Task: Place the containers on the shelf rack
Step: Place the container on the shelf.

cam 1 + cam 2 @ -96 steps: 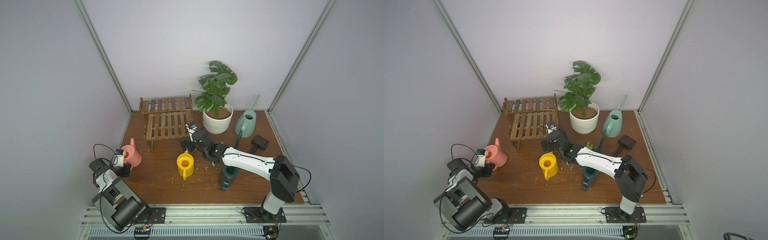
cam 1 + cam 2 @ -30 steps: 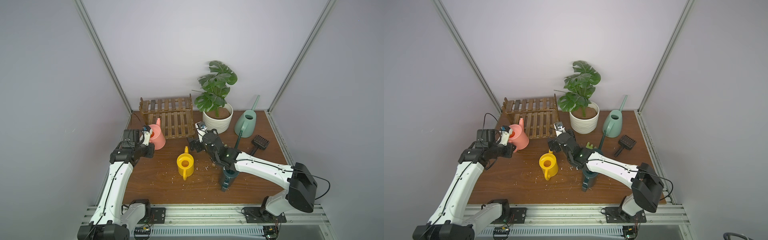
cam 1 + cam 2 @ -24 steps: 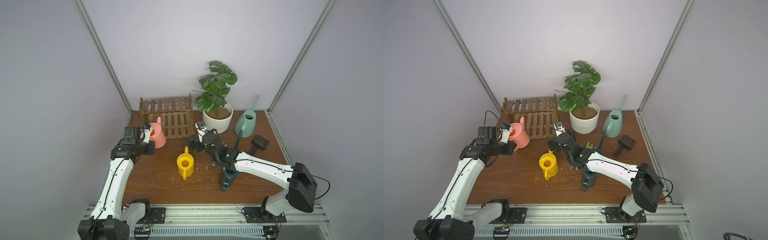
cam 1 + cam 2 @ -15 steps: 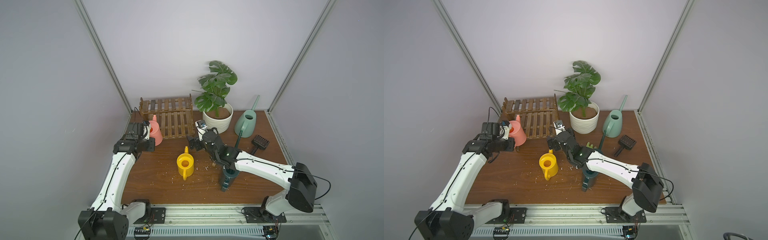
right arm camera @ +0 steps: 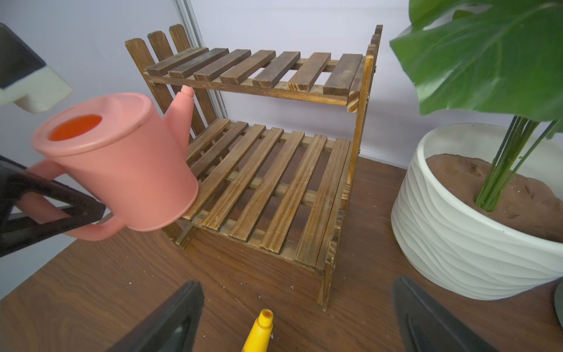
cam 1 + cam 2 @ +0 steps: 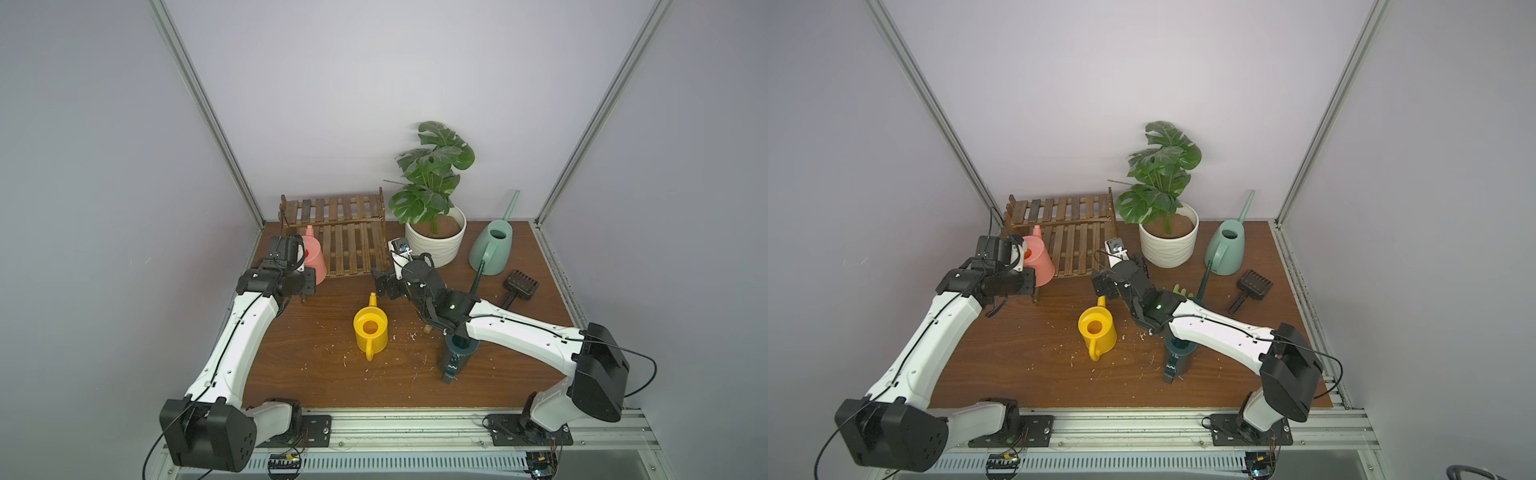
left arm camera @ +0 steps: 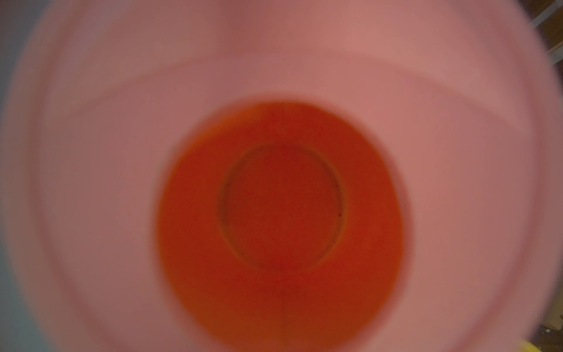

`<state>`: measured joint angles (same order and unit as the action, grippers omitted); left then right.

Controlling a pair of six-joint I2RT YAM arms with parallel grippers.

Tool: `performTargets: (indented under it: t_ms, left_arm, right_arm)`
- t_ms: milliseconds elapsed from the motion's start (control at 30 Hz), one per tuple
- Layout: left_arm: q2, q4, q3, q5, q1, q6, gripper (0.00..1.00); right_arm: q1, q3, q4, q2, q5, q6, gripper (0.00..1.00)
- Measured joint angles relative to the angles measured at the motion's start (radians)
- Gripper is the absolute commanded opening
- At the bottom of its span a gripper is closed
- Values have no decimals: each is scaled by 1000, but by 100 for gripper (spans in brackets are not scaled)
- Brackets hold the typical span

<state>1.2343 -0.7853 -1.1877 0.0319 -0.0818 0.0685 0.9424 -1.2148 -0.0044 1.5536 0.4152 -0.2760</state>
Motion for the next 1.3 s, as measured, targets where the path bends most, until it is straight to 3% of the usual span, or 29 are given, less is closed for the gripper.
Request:
performTargets:
  t_ms: [267, 567, 933, 1300]
  left_arm:
    - [19, -4, -16, -3, -2, 18, 7]
    - [39, 0, -30, -6, -3, 22, 22]
    - [41, 1, -30, -13, -6, 21, 29]
    - [39, 4, -30, -6, -6, 20, 41]
  right_arm:
    - [0, 0, 1, 1, 0, 0, 99]
    - [0, 0, 1, 1, 0, 0, 99]
    - [0, 2, 4, 1, 1, -1, 99]
    - [0, 14, 5, -3, 1, -1, 99]
